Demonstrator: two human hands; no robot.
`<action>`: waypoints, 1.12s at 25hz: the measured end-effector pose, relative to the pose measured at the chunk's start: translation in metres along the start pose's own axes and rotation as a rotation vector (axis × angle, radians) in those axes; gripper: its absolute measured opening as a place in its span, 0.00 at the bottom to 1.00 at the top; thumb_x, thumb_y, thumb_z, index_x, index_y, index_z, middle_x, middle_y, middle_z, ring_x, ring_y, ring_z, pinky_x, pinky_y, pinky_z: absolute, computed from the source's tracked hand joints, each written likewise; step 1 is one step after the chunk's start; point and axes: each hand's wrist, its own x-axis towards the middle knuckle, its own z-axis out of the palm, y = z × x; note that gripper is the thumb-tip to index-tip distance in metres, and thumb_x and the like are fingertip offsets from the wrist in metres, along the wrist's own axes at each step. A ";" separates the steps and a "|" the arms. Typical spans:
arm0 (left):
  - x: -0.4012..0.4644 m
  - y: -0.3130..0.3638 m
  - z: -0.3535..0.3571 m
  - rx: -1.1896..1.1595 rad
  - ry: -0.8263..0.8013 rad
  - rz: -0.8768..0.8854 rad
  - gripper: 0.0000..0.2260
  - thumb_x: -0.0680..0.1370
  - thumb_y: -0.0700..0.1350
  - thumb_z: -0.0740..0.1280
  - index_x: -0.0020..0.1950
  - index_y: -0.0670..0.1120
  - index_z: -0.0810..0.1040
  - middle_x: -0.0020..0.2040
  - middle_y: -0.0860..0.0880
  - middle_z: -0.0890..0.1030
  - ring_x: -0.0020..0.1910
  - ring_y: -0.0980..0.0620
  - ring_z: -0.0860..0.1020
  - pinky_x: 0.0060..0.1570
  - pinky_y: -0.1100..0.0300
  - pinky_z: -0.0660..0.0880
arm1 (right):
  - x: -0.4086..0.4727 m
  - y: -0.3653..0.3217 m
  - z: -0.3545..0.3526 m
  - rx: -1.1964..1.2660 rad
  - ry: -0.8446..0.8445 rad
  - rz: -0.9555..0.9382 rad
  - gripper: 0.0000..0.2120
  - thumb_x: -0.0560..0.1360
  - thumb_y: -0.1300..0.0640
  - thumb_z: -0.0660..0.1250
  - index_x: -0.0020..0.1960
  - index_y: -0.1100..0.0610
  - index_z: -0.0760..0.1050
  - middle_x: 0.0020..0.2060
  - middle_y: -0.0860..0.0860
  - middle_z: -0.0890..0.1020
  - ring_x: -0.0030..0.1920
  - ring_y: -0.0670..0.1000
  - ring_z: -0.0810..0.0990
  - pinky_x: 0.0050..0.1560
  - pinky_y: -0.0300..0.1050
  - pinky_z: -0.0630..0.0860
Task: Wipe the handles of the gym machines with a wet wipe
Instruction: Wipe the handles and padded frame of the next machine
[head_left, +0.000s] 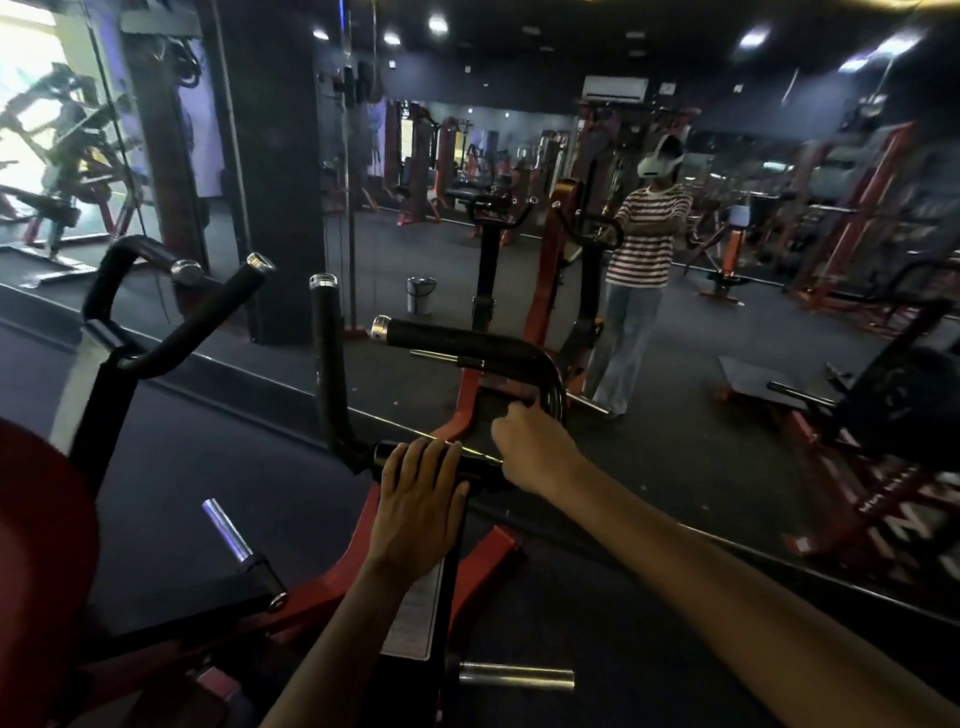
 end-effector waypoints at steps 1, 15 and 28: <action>0.000 0.000 0.001 -0.004 -0.001 -0.001 0.25 0.83 0.52 0.44 0.67 0.42 0.74 0.62 0.43 0.76 0.64 0.43 0.71 0.70 0.46 0.60 | -0.003 -0.006 0.004 0.017 -0.022 -0.010 0.10 0.75 0.67 0.63 0.56 0.64 0.75 0.56 0.60 0.72 0.56 0.59 0.74 0.52 0.49 0.75; -0.002 -0.001 0.004 -0.030 0.013 0.016 0.21 0.82 0.52 0.48 0.68 0.45 0.71 0.63 0.45 0.75 0.65 0.45 0.70 0.70 0.48 0.58 | 0.028 0.057 -0.011 -0.108 0.458 -0.332 0.08 0.66 0.62 0.76 0.43 0.63 0.80 0.42 0.55 0.78 0.40 0.51 0.76 0.37 0.41 0.77; -0.009 -0.014 0.007 -0.058 0.001 0.050 0.24 0.82 0.53 0.52 0.76 0.42 0.61 0.76 0.44 0.63 0.76 0.46 0.57 0.75 0.49 0.53 | 0.057 0.018 0.008 0.716 0.834 0.273 0.07 0.73 0.67 0.68 0.51 0.64 0.77 0.49 0.58 0.75 0.44 0.43 0.72 0.40 0.27 0.69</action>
